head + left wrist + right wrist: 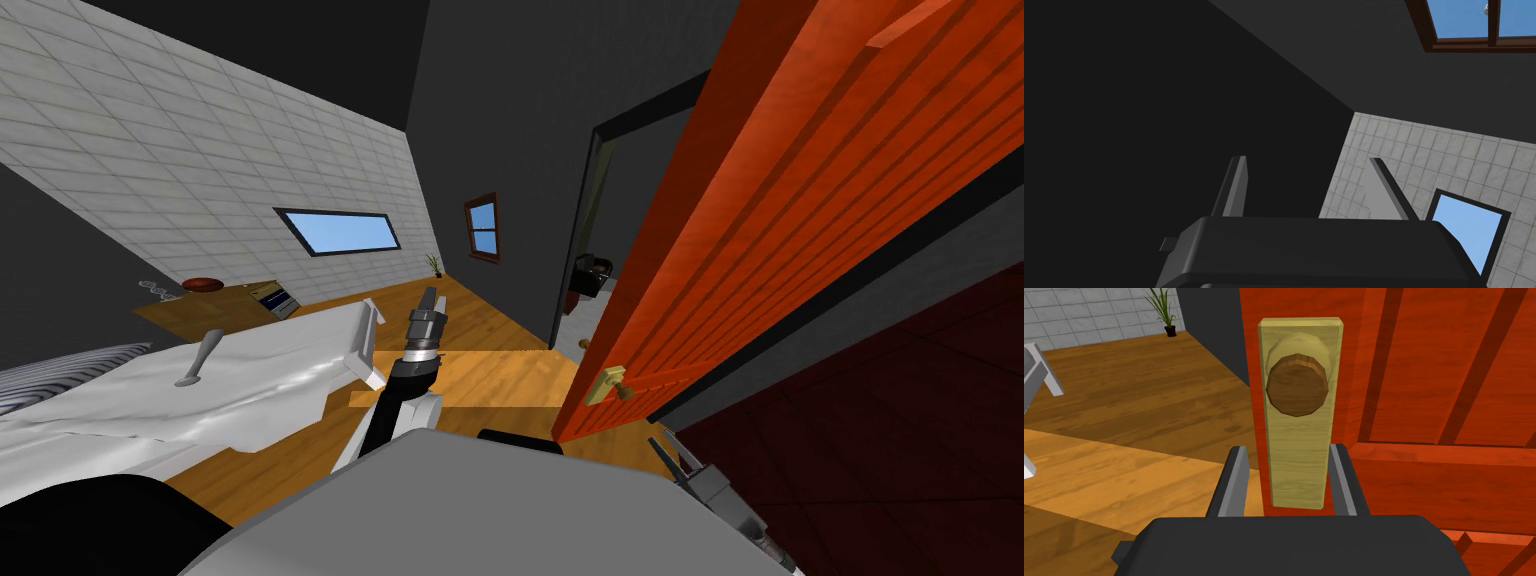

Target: Pull the door open

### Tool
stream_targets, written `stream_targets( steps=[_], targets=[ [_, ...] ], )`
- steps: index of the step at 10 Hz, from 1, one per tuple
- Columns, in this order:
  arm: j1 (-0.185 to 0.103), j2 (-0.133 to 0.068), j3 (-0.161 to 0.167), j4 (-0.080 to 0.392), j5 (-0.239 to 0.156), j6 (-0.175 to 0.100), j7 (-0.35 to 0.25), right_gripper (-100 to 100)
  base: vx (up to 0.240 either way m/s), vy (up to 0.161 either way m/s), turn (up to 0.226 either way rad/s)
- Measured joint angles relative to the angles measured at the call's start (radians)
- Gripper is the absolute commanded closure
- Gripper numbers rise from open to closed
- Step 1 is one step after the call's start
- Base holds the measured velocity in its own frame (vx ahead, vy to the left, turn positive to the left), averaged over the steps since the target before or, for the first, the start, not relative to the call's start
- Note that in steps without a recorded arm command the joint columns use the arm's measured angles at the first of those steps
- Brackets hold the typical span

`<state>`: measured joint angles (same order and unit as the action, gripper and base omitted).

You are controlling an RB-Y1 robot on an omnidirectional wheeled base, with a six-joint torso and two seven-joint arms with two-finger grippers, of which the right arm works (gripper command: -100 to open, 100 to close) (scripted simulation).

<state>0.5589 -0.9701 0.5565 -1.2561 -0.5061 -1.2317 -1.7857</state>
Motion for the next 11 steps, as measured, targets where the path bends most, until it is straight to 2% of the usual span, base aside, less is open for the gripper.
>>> stream_targets(
  steps=[3,6,7,9,11],
  targets=[
    [0.016,-0.008,-0.011,0.057,-0.015,-0.052,-0.041,-100,-0.017,0.051,0.012],
    [0.018,-0.003,-0.015,0.155,-0.023,-0.124,-0.090,-100,-0.020,0.058,0.018],
    [0.032,-0.011,-0.021,0.166,-0.031,-0.144,-0.103,-100,-0.013,0.045,0.015],
    [0.042,-0.013,-0.026,0.205,-0.039,-0.179,-0.127,-100,-0.011,0.027,0.005],
    [0.041,-0.016,-0.030,0.204,-0.044,-0.176,-0.131,-100,0.173,0.065,0.064]
  ],
)
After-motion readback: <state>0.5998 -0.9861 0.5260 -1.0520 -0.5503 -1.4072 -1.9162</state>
